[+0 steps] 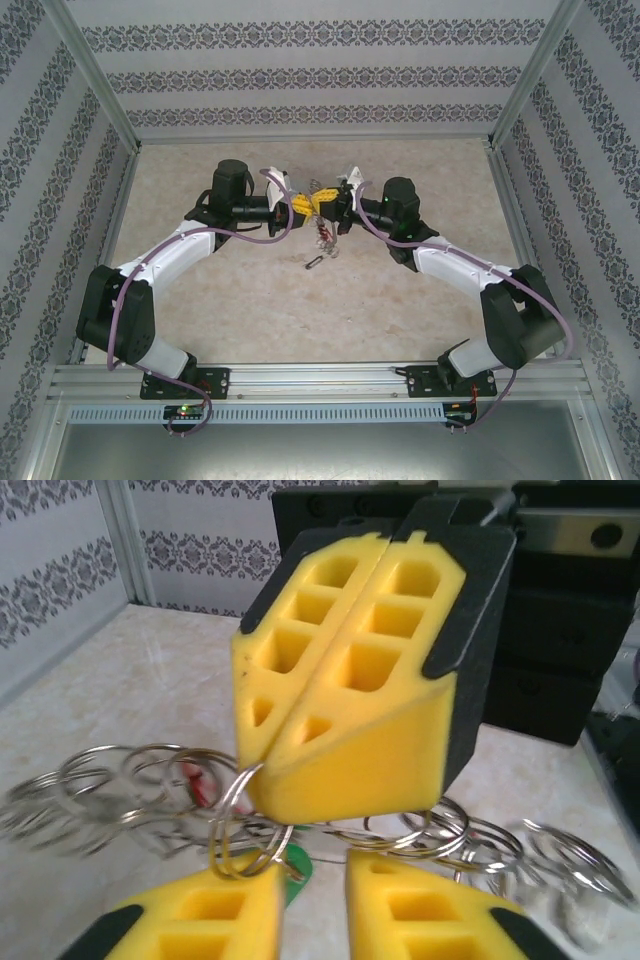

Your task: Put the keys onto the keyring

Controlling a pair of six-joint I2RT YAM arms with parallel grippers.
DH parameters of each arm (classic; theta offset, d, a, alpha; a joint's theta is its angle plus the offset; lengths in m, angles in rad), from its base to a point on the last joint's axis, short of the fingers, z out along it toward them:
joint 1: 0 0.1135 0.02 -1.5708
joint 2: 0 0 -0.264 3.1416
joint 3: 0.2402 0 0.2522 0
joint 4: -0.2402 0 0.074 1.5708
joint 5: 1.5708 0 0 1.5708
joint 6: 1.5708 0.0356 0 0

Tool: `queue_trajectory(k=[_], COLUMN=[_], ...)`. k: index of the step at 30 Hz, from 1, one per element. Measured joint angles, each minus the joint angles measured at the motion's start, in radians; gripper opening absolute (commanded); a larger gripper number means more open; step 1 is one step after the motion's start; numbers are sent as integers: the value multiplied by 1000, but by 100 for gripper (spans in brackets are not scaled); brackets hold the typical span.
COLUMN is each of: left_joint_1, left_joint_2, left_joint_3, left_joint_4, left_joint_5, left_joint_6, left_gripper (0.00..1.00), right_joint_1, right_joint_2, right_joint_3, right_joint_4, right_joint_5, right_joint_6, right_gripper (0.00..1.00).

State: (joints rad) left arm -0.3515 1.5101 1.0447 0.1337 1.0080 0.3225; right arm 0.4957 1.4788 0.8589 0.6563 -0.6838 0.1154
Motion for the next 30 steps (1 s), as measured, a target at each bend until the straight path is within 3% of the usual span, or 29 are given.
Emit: queue_trajectory(k=[2, 10, 18, 26, 30], left_joint_1=[0, 17, 80, 84, 84], left_joint_2=[0, -15, -21, -19, -5], left_joint_3=[-13, -64, -105, -97, -53], left_joint_4=[27, 119, 290, 298, 293], left_joint_5=[6, 13, 8, 43, 82], left_joint_6=[-20, -117, -313, -342, -347], left_gripper=[38, 46, 46, 45, 38], right_joint_1=[0, -2, -17, -29, -29], right_joint_2=[7, 18, 18, 18, 18], right_joint_3=[0, 0, 0, -4, -4], right_joint_4=[9, 30, 37, 37, 37], right_joint_5=[13, 8, -37, -68, -93], right_joint_6=[6, 10, 10, 9, 2], right_gripper=[0, 0, 0, 0, 0])
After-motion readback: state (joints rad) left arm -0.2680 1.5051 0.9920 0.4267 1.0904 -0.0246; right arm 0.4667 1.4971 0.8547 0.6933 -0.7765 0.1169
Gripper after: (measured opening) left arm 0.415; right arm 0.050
